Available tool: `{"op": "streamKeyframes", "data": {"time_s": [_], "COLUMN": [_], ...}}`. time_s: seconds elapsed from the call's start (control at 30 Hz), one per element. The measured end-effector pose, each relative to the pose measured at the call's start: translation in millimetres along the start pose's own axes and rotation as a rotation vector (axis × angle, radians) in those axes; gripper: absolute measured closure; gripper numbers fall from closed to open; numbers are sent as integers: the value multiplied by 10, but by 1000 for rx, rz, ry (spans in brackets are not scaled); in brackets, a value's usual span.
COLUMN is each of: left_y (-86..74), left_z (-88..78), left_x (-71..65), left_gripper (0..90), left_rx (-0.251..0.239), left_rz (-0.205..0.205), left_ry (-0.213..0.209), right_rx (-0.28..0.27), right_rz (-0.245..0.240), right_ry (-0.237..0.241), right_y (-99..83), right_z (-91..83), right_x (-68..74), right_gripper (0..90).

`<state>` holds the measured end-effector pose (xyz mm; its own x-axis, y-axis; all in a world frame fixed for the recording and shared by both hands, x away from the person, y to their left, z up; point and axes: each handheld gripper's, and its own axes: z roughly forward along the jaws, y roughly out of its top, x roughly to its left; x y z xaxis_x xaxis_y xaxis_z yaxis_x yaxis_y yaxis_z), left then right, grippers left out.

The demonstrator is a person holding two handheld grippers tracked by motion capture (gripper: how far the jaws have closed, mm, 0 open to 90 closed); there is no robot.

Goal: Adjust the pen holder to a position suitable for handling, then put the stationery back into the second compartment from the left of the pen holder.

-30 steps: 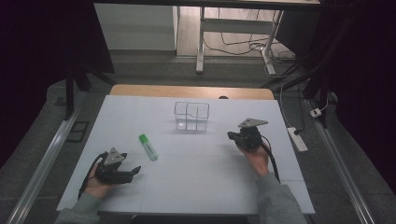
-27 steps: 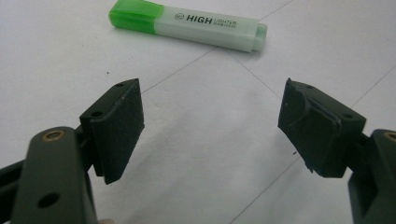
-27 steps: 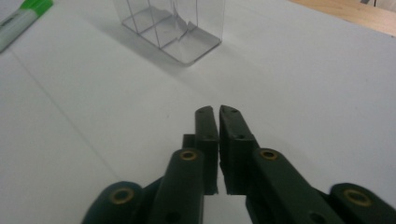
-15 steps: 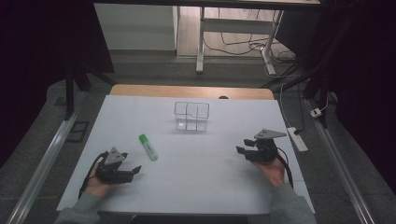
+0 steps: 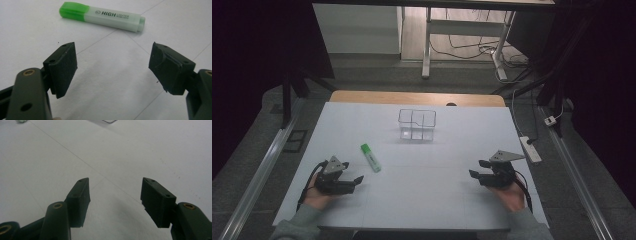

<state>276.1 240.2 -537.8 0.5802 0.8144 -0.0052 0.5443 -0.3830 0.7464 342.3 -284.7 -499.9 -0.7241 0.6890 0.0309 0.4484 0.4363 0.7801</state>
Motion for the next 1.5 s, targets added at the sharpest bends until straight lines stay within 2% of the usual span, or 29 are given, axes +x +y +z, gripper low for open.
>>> {"op": "streamKeyframes", "data": {"time_s": [0.27, 0.53, 0.77, 0.8, 1.33, 1.5], "left_y": [59, 143, 208, 230, 453, 494], "left_z": [-49, -35, -39, -43, -49, -41], "left_x": [-15, -17, 3, 8, 62, 65], "left_gripper": [230, 248, 247, 247, 247, 246], "left_rx": [-8, 18, 30, 42, 72, 89], "left_rz": [5, 39, 51, 65, 117, 114], "left_ry": [-20, -51, -51, -55, -55, -42], "right_rx": [3, 5, 7, 6, 9, 16], "right_rz": [-13, -32, -22, -20, -29, -33], "right_ry": [7, 14, 8, 7, -3, -6], "right_y": [-114, -113, -121, -120, -105, -106], "right_z": [-99, -48, -58, -60, -56, -48], "right_x": [46, 21, 6, 2, 9, 15], "right_gripper": [385, 380, 376, 375, 366, 365]}}
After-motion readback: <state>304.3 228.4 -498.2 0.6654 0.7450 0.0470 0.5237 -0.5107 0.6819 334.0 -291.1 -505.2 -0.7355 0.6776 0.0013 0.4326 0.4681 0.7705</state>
